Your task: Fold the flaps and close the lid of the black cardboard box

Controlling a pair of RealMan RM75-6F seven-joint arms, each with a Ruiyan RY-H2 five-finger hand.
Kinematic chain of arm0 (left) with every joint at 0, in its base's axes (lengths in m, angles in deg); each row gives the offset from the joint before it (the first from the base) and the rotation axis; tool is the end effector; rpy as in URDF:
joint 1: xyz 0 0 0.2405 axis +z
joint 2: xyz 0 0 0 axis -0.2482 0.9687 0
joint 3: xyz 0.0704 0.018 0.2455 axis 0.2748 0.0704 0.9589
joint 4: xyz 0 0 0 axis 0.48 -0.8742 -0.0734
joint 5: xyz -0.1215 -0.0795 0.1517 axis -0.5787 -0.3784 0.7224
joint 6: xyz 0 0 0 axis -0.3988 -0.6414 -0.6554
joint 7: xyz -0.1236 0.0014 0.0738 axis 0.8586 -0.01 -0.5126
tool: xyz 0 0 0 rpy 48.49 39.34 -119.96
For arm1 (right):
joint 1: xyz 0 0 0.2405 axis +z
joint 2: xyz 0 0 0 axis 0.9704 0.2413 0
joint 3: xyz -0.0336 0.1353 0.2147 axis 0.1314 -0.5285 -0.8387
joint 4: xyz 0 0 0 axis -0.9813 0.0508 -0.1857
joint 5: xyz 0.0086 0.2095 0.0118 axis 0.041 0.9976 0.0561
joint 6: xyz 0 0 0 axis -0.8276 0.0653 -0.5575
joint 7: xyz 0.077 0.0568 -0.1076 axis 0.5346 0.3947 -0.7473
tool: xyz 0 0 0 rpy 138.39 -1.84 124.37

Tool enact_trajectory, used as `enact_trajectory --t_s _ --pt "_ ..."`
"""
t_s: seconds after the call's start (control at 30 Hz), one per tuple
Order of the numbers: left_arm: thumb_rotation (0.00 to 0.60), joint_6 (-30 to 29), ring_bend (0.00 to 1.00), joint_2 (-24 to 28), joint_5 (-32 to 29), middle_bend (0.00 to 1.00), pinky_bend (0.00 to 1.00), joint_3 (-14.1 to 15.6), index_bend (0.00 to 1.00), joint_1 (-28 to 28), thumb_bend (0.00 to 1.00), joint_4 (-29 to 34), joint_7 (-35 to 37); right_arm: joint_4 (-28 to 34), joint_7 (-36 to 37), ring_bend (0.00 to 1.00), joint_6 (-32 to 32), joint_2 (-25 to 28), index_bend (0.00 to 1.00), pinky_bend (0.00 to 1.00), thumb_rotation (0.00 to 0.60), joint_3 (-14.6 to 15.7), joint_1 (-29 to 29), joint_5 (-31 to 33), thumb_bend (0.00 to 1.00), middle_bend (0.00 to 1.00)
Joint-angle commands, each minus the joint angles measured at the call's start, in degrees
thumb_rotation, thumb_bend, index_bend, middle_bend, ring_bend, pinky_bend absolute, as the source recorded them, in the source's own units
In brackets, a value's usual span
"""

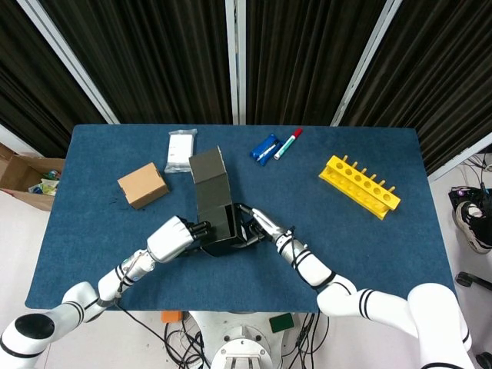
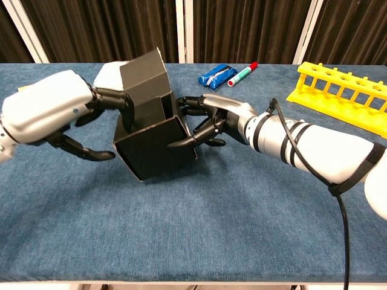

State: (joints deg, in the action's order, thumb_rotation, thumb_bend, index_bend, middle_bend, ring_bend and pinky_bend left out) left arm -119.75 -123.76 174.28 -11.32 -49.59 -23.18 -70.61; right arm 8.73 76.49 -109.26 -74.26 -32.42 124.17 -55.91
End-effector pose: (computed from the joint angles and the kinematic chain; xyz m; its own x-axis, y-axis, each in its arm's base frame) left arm -0.1970 0.2926 -0.0414 0.3719 -0.0727 0.9254 0.5359 -0.7972 -0.2781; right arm -0.0999 -0.3378 -0.1219 -0.3503 -0.6913 0.6320 -0.8551 -0.0393 -0.5169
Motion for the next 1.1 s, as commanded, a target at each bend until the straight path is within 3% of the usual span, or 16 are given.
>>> enact_trajectory --t_s 0.03,0.17,0.47,0.87,1.0,1.1 --pt "0.6 -0.33 0.81 -2.31 -0.14 0.42 0.97 1.09 0.48 -0.13 0.12 -3.28 1.16 -4.31 3.71 0.85 -2.22 -1.86 0.42 1.0 0.6 2.25 -0.01 -3.77 0.16 0.39" --pt "0.6 -0.73 0.81 -3.16 -0.47 0.41 0.97 1.35 0.46 -0.85 0.12 -4.45 2.12 -7.39 6.27 0.84 -5.08 -2.22 0.42 1.0 0.6 4.28 -0.55 -6.64 0.18 0.38" --pt "0.6 2.22 0.81 -2.18 -0.42 0.4 0.97 2.83 0.42 -3.13 0.12 -2.51 -0.22 -12.19 4.62 0.83 -8.77 -2.94 0.42 1.0 0.6 7.78 -1.2 -9.98 0.18 0.35" --pt "0.6 9.76 0.81 1.1 -0.85 0.39 0.97 4.49 0.41 -5.81 0.12 4.43 -7.53 -13.36 5.42 0.83 -9.82 -3.55 0.42 1.0 0.6 9.0 -1.22 -10.29 0.18 0.35" --pt "0.6 10.74 0.81 1.93 -0.43 0.41 0.97 4.73 0.48 -6.7 0.14 5.42 -10.39 -13.62 5.65 0.83 -10.1 -3.74 0.42 1.0 0.6 9.1 -1.22 -10.22 0.18 0.35" --pt "0.6 10.37 0.81 2.13 -0.5 0.5 0.97 4.6 0.6 -6.89 0.17 5.69 -10.76 -13.6 6.01 0.83 -10.28 -3.77 0.42 1.0 0.6 9.03 -1.22 -10.06 0.18 0.35"
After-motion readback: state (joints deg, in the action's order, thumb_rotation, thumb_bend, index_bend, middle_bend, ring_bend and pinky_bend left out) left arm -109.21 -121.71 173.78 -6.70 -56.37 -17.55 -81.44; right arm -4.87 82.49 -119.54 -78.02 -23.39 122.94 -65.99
